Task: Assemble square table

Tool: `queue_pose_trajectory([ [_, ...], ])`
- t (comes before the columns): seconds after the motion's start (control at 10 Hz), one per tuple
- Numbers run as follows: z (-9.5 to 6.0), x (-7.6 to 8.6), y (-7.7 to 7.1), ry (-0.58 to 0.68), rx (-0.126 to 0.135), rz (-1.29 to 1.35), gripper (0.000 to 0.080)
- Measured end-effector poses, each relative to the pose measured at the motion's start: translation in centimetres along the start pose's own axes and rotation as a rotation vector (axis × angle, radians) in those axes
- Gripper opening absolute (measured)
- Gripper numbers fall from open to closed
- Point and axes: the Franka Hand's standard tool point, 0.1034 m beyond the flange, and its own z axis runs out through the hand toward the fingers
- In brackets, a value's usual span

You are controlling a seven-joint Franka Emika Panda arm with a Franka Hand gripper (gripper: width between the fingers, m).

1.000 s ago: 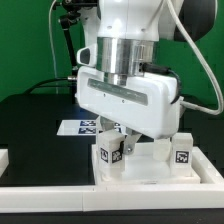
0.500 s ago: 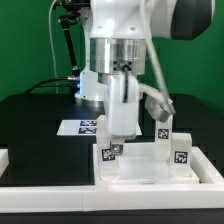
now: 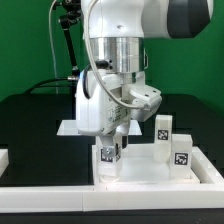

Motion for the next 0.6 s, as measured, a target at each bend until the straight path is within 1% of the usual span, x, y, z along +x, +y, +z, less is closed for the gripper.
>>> queue_pose_trajectory([
  [0.1,0.02,-0.61,0.28,0.017,-0.002,-0.075,0.0511],
  [0.2,-0.05,-0.84,0.22,0.033,0.001,-0.304,0.0511],
  [0.3,-0.14,-0.79,0.09,0.041,0.002,-0.477,0.0617],
  [0.4,-0.14,-0.59,0.00,0.045,0.008,-0.580,0.0643],
  [0.6,-0.09,-0.50,-0.01,0.048,0.004,-0.680,0.0649],
])
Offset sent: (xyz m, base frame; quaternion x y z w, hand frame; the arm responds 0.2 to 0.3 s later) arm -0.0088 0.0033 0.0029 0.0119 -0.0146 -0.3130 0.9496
